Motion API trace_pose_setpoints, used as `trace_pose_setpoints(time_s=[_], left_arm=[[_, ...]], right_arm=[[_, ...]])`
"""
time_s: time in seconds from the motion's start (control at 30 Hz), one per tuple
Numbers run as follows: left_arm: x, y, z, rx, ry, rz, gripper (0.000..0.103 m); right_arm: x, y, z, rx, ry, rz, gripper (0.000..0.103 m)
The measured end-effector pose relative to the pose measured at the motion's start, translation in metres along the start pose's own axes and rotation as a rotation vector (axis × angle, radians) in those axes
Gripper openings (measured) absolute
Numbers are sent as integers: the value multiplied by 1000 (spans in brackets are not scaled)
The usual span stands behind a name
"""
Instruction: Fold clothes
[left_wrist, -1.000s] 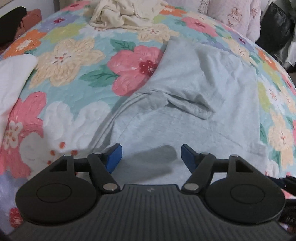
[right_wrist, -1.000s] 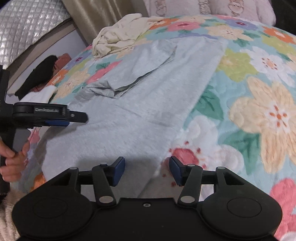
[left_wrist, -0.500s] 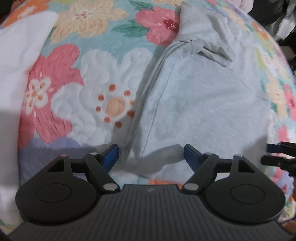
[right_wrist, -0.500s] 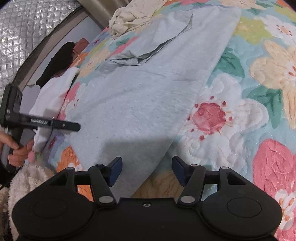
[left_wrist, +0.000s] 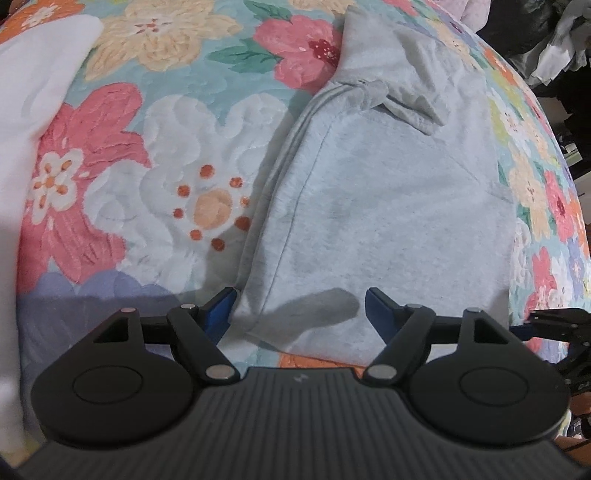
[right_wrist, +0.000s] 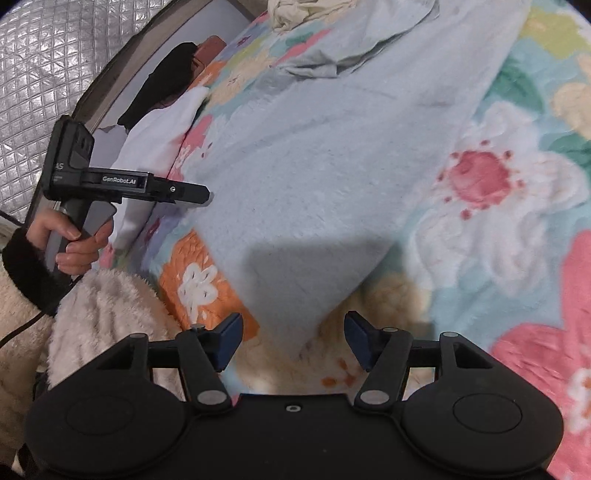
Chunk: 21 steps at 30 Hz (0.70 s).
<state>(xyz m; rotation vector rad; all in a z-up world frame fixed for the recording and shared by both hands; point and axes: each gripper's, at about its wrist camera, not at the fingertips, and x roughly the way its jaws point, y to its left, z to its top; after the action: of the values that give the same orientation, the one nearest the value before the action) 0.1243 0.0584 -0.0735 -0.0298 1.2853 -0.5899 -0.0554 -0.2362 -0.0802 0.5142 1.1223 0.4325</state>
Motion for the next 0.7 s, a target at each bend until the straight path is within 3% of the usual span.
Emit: trace_pose_setpoints(time_s=[0.17, 0.23, 0.3, 0.33, 0.37, 0.5, 0.7], left_arm=[[0, 8, 1, -16, -28, -53, 75], [-3, 13, 1, -28, -39, -77, 71], [-3, 16, 2, -41, -42, -79, 63], [-3, 18, 2, -48, -43, -79, 61], [-3, 20, 2, -55, -44, -80, 61], [-4, 21, 1, -47, -54, -46, 43], [-25, 12, 1, -47, -113, -40, 43]], right_arm=[[24, -5, -1, 20, -33, 63, 72], [23, -4, 0, 9, -54, 87, 70], [24, -2, 1, -21, -79, 82, 51], [25, -1, 1, -40, -91, 73, 33], [26, 0, 2, -54, -104, 69, 25], [18, 5, 1, -80, -164, 83, 16], [-10, 13, 23, -96, -255, 129, 15]])
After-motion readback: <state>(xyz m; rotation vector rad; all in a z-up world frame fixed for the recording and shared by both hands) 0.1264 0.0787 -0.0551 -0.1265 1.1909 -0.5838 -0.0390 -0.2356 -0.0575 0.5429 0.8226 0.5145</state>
